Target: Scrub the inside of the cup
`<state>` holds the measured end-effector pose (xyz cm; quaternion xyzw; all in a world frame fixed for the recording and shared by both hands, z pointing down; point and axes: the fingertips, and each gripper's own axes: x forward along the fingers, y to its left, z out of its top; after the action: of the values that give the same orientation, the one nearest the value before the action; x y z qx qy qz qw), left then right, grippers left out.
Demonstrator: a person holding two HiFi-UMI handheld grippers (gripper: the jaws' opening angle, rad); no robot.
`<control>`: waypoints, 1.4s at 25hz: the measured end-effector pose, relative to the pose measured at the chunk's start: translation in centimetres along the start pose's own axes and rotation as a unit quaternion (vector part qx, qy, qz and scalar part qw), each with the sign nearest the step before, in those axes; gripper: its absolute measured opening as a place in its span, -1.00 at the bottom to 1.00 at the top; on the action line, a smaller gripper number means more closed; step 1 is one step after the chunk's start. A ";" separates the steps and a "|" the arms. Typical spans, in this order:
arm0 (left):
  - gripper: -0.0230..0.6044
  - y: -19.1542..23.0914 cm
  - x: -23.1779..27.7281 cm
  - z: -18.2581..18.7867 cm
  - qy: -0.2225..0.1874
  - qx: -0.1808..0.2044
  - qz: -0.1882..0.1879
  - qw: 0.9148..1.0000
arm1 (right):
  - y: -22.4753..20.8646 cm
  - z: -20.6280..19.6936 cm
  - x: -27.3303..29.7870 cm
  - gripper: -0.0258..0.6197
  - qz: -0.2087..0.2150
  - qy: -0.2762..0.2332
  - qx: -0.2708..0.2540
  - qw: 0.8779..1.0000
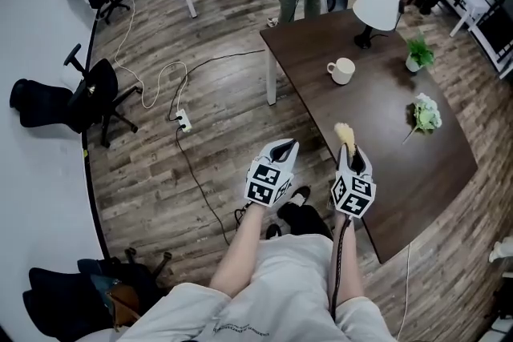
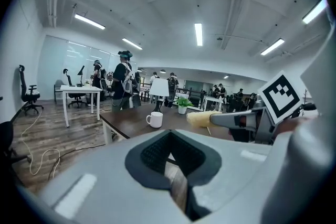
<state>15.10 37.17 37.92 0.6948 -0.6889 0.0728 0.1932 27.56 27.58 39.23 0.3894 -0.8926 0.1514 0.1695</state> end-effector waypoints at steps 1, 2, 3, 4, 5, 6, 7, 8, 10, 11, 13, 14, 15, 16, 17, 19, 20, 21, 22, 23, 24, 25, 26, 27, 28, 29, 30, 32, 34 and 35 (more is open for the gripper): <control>-0.93 0.5 0.4 0.0 0.001 -0.004 0.000 1.000 | -0.1 0.2 0.6 -0.51 -0.004 -0.001 0.001 1.000; -0.93 1.0 0.8 0.1 0.001 -0.006 0.001 1.000 | -0.1 0.4 1.4 -0.52 -0.005 -0.002 0.001 1.000; -0.93 1.6 1.4 0.1 0.003 -0.007 0.002 1.000 | -0.1 0.6 2.2 -0.51 -0.004 -0.003 -0.001 1.000; -0.93 2.1 2.0 0.1 0.006 -0.007 0.002 1.000 | -0.1 0.9 3.3 -0.51 -0.002 -0.003 -0.002 1.000; -0.93 2.6 2.8 0.0 0.012 -0.005 0.000 1.000 | -0.1 1.2 4.4 -0.51 0.000 -0.002 -0.003 1.000; -0.93 3.2 3.5 0.1 0.017 -0.003 -0.001 1.000 | -0.3 1.7 5.5 -0.51 0.000 -0.002 -0.003 1.000; -0.93 3.7 4.3 0.2 0.022 -0.001 -0.002 1.000 | -0.5 2.2 6.6 -0.51 -0.001 -0.004 0.000 1.000; -0.93 4.2 5.1 0.5 0.024 0.001 -0.003 1.000 | -0.8 2.8 7.5 -0.51 -0.003 -0.006 0.003 1.000; -0.93 5.2 6.5 1.4 0.024 0.002 -0.001 1.000 | -1.2 4.0 9.0 -0.51 -0.005 -0.010 0.008 1.000; -0.93 5.9 7.3 2.0 0.021 0.002 0.002 1.000 | -1.4 4.5 9.8 -0.51 -0.005 -0.012 0.006 1.000; -0.93 7.4 9.0 3.2 0.014 -0.003 0.010 1.000 | -1.9 5.2 11.5 -0.51 -0.004 -0.010 0.004 1.000; -0.93 8.1 9.9 3.7 0.013 -0.004 0.013 1.000 | -2.2 5.4 12.3 -0.51 -0.005 -0.007 0.005 1.000; -0.93 8.5 10.7 4.1 0.013 -0.005 0.013 1.000 | -2.5 5.5 13.0 -0.51 -0.005 -0.002 0.008 1.000; -0.93 8.9 11.5 4.4 0.016 -0.005 0.011 1.000 | -3.0 5.6 13.6 -0.51 -0.007 0.001 0.012 1.000; -0.93 9.2 12.3 4.7 0.018 -0.005 0.009 1.000 | -3.6 5.8 14.2 -0.51 -0.011 0.002 0.017 1.000; -0.93 9.7 13.9 5.6 0.022 -0.002 0.005 1.000 | -5.0 7.0 15.5 -0.51 -0.026 -0.008 0.029 0.999; -0.93 10.0 14.7 6.1 0.024 0.000 0.004 1.000 | -5.7 7.8 16.1 -0.51 -0.034 -0.014 0.035 0.999; -0.93 10.3 15.5 6.6 0.026 0.001 0.004 1.000 | -6.3 8.4 16.7 -0.51 -0.038 -0.018 0.040 0.998; -0.93 10.6 16.3 7.0 0.027 0.003 0.004 1.000 | -6.8 8.9 17.5 -0.51 -0.039 -0.018 0.045 0.998; -0.93 11.0 17.0 7.5 0.030 0.005 0.004 1.000 | -7.1 9.3 18.4 -0.51 -0.038 -0.017 0.049 0.998; -0.93 11.5 17.7 8.0 0.032 0.006 0.004 0.999 | -7.3 9.7 19.3 -0.51 -0.036 -0.015 0.052 0.998; -0.93 11.9 18.3 8.4 0.035 0.008 0.004 0.999 | -7.4 10.0 20.1 -0.51 -0.035 -0.014 0.055 0.998; -0.93 12.4 18.9 8.8 0.037 0.011 0.002 0.999 | -7.6 10.5 21.0 -0.51 -0.035 -0.015 0.058 0.998; -0.93 12.8 19.5 9.2 0.039 0.014 0.000 0.999 | -7.8 11.0 21.7 -0.51 -0.036 -0.019 0.062 0.997; -0.93 13.2 20.2 9.5 0.041 0.017 -0.001 0.999 | -8.0 11.5 22.5 -0.51 -0.038 -0.025 0.063 0.997; -0.93 13.5 20.9 9.7 0.043 0.019 -0.003 0.999 | -8.2 12.0 23.2 -0.51 -0.040 -0.031 0.064 0.997; -0.93 13.8 21.6 9.8 0.044 0.017 -0.005 0.999 | -8.4 12.4 23.9 -0.51 -0.042 -0.035 0.066 0.996; -0.93 14.3 23.0 10.0 0.045 0.006 -0.012 0.999 | -8.8 13.0 25.2 -0.51 -0.043 -0.041 0.073 0.996; -0.93 14.7 24.4 10.4 0.044 0.000 -0.018 0.999 | -9.3 13.6 26.3 -0.51 -0.044 -0.045 0.078 0.995; -0.93 14.9 25.0 10.5 0.043 -0.001 -0.021 0.999 | -9.5 13.8 26.8 -0.51 -0.045 -0.047 0.081 0.995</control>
<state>-0.29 10.43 39.96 0.7049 -0.6655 0.0982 0.2249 14.96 -1.44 39.45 0.4486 -0.8658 0.1968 0.1024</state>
